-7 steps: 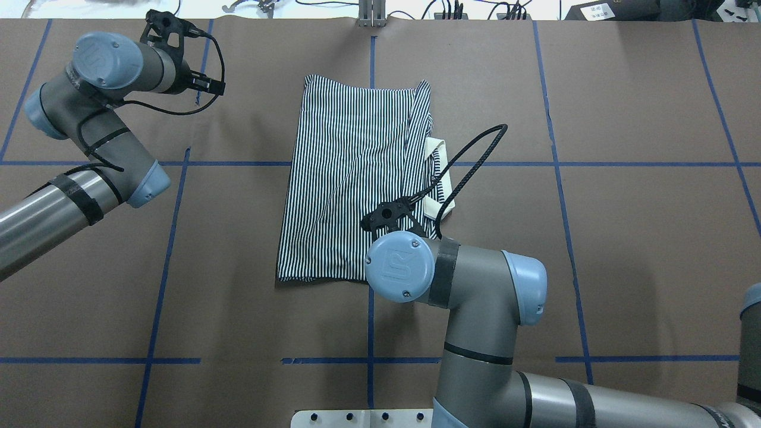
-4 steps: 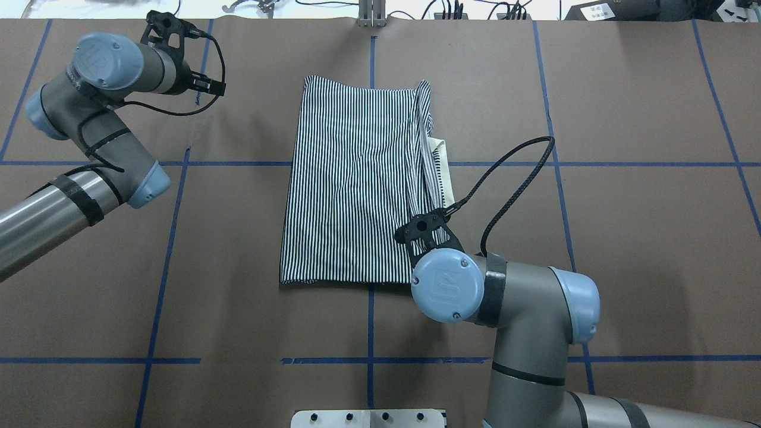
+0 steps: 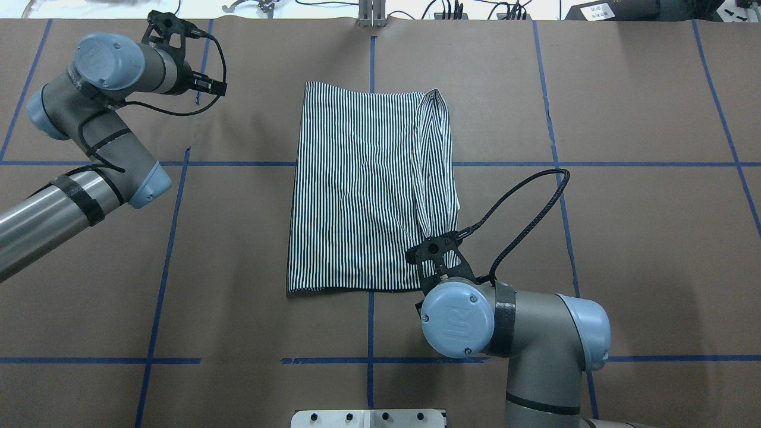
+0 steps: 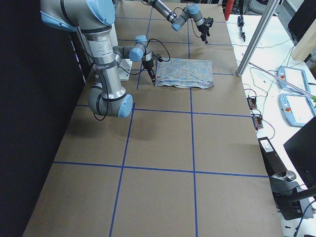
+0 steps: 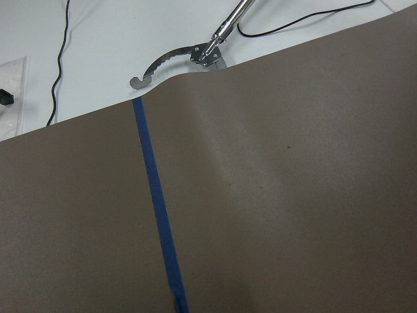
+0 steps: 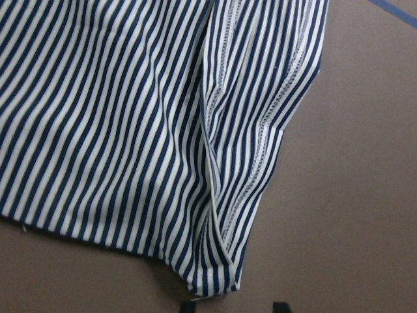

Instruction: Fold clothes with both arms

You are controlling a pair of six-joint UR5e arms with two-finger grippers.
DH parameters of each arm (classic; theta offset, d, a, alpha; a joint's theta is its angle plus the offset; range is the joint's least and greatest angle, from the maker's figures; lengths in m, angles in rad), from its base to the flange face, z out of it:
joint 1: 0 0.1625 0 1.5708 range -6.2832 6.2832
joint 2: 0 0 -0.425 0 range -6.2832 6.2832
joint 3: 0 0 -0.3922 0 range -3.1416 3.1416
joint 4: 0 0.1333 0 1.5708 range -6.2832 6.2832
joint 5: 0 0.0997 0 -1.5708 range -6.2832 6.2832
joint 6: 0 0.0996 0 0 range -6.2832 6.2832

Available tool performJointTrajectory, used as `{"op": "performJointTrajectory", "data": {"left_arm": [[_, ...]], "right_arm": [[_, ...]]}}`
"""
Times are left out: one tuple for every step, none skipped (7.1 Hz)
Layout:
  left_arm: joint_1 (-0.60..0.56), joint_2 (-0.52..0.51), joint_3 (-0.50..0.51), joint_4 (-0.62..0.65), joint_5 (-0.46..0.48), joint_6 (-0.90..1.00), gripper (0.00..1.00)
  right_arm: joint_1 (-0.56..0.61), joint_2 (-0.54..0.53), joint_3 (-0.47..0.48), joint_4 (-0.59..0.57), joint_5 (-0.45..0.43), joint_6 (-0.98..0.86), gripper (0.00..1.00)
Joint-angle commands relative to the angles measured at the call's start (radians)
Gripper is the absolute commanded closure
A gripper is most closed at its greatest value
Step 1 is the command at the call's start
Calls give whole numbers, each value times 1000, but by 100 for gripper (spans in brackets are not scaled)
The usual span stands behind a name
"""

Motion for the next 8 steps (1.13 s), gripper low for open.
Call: {"op": "performJointTrajectory", "data": {"left_arm": [[0, 0, -7, 0, -4, 0, 0], [2, 0, -7, 0, -8, 0, 0], [3, 0, -7, 0, -8, -5, 0], [5, 1, -7, 0, -8, -5, 0], [6, 0, -12, 0, -8, -6, 0], [6, 0, -15, 0, -8, -6, 0], [6, 1, -15, 0, -8, -6, 0], [6, 1, -15, 0, -8, -6, 0]], "right_arm": [[84, 27, -8, 5, 13, 3, 0], [108, 68, -66, 54, 28, 1, 17], [113, 111, -133, 90, 30, 3, 43], [112, 119, -150, 97, 30, 3, 47], [112, 130, -152, 91, 33, 1, 56], [112, 128, -158, 91, 48, 0, 65], [110, 128, -158, 90, 52, -1, 66], [110, 127, -170, 90, 55, -2, 66]]}}
